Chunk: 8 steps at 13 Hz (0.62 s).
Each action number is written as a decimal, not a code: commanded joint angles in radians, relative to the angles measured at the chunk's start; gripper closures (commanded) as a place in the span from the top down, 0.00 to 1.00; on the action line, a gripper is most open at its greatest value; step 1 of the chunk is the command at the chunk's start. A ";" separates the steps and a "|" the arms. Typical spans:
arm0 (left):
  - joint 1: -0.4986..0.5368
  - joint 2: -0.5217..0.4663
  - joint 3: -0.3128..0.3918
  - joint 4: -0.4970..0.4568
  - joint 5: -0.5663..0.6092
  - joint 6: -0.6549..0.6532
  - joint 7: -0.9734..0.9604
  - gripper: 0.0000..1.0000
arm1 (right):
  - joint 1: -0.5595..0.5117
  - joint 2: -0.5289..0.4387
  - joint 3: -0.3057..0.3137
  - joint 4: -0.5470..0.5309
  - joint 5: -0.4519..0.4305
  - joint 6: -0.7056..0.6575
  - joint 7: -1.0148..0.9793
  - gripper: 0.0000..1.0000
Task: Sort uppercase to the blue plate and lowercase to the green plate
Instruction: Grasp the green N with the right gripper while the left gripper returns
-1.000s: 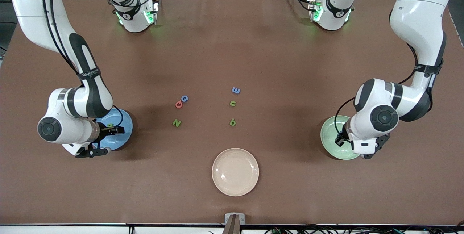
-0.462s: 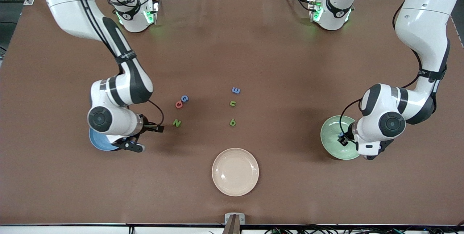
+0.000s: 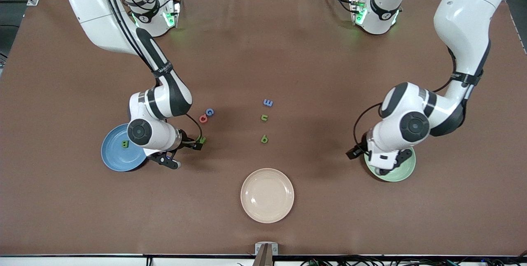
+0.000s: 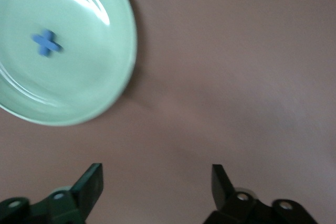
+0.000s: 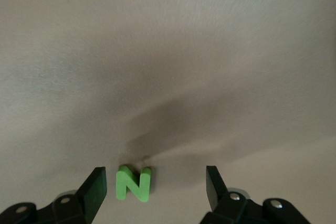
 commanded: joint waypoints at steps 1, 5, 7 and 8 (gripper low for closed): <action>-0.093 0.008 -0.001 0.012 -0.012 0.025 -0.028 0.99 | 0.051 -0.014 -0.008 -0.031 0.059 0.036 0.030 0.84; -0.207 0.077 0.003 0.025 0.084 0.171 -0.071 0.96 | 0.068 -0.014 -0.008 -0.051 0.059 0.047 0.068 0.78; -0.267 0.127 0.005 0.048 0.141 0.229 -0.076 0.95 | 0.069 -0.014 -0.008 -0.081 0.058 0.090 0.067 0.73; -0.296 0.155 0.009 0.074 0.149 0.241 -0.079 0.94 | 0.077 -0.014 -0.010 -0.093 0.058 0.107 0.067 0.68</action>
